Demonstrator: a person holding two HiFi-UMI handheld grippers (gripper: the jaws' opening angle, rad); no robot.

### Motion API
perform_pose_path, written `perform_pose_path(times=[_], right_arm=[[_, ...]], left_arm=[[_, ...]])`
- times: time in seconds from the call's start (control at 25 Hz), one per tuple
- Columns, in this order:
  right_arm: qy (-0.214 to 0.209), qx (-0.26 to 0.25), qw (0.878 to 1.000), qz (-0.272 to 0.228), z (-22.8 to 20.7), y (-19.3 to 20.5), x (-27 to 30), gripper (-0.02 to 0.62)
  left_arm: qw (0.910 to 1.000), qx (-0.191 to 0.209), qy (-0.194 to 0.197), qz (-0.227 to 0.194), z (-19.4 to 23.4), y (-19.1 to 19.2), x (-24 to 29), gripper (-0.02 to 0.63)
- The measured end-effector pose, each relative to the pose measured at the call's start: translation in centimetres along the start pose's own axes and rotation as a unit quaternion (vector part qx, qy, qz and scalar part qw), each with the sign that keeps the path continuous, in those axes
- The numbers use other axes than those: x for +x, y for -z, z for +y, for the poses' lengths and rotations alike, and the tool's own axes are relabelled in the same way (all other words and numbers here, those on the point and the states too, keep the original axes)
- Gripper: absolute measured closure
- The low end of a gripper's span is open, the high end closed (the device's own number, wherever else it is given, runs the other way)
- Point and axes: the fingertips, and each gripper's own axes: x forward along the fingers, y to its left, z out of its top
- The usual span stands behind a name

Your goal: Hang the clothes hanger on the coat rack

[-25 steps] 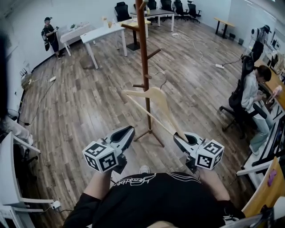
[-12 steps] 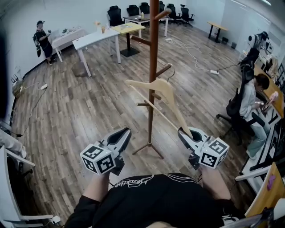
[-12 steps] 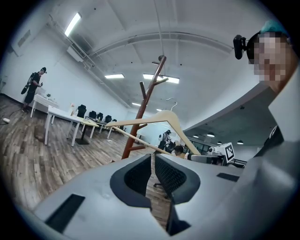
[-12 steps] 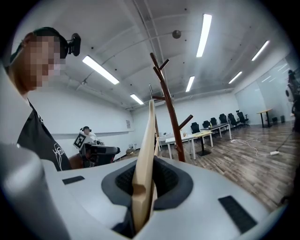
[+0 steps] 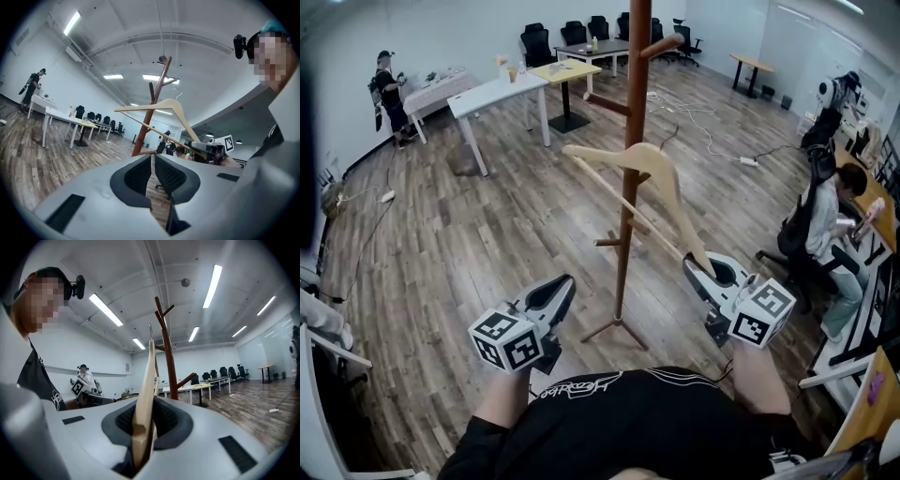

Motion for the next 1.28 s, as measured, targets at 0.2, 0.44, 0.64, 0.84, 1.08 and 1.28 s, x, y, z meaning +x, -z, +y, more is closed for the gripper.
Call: perform_pose_path(times=[0.2, 0.44, 0.64, 0.84, 1.08, 1.28], right_arm=[[0.000, -0.010, 1.000, 0.004, -1.8, -1.3, 1.9, 0.532], [-0.019, -0.002, 1.000, -0.007, -3.4, -2.1, 3.6, 0.532], [-0.031, -0.013, 0.999, 0.008, -4.0, -2.3, 4.9, 0.532], [-0.043, -0.003, 0.999, 0.021, -4.3, -1.9, 6.1, 0.532], [-0.050, 0.020, 0.998, 0.026, -5.1, -1.1, 7.0, 0.532], [-0.059, 0.034, 0.997, 0.030, -5.1, 0.1, 7.5, 0.532]], left_arm=[[0.9999, -0.007, -0.006, -0.005, 1.5, -0.6, 1.2, 0.574], [0.9997, 0.001, -0.018, -0.017, 3.3, -2.5, 2.1, 0.574], [0.9991, -0.009, -0.033, -0.024, 4.4, -3.0, 2.2, 0.574], [0.9988, -0.018, -0.036, -0.027, 5.4, -3.0, 2.9, 0.574], [0.9985, -0.027, -0.040, -0.025, 6.1, -2.4, 3.4, 0.574], [0.9981, -0.032, -0.044, -0.028, 6.7, -1.6, 3.3, 0.574]])
